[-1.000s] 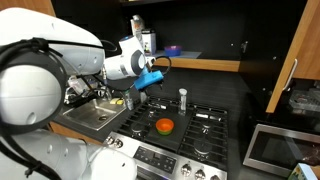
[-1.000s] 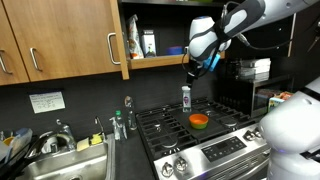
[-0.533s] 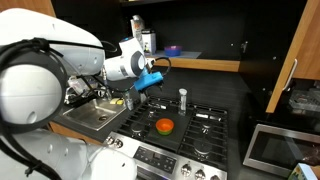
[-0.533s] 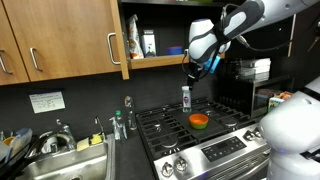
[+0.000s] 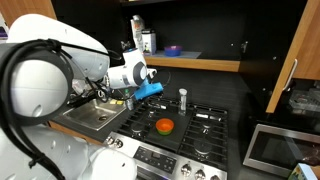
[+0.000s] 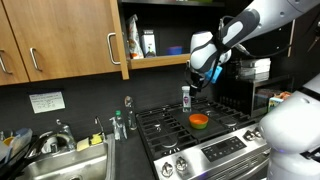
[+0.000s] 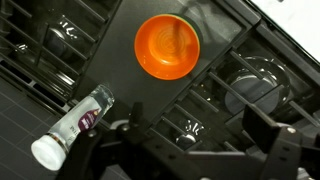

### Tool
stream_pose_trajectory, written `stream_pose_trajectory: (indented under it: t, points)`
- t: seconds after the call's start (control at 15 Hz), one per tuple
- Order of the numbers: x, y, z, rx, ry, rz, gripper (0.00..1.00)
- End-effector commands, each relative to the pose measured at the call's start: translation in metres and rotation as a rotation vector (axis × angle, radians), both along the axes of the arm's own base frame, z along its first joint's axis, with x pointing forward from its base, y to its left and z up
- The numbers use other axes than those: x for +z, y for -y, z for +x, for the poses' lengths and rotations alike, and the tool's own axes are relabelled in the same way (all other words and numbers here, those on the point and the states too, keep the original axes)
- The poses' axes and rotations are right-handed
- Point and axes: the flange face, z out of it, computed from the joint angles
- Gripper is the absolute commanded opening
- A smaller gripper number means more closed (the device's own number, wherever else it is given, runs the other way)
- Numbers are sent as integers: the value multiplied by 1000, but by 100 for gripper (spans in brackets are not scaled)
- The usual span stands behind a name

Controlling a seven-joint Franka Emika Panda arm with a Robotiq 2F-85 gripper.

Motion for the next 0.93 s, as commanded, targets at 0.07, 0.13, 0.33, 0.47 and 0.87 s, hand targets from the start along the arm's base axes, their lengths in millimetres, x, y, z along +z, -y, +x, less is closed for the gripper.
stream_pose_trajectory:
  t: [0.07,0.13,0.33,0.47,0.87]
  points:
    - [-28,6,5,-73,-23,59,100]
    - [-35,7,8,-94,-36,75,100]
    - [-54,9,15,-144,-72,116,100]
    - [-64,9,22,-172,-71,146,100]
    - [-95,9,42,-222,-90,228,100]
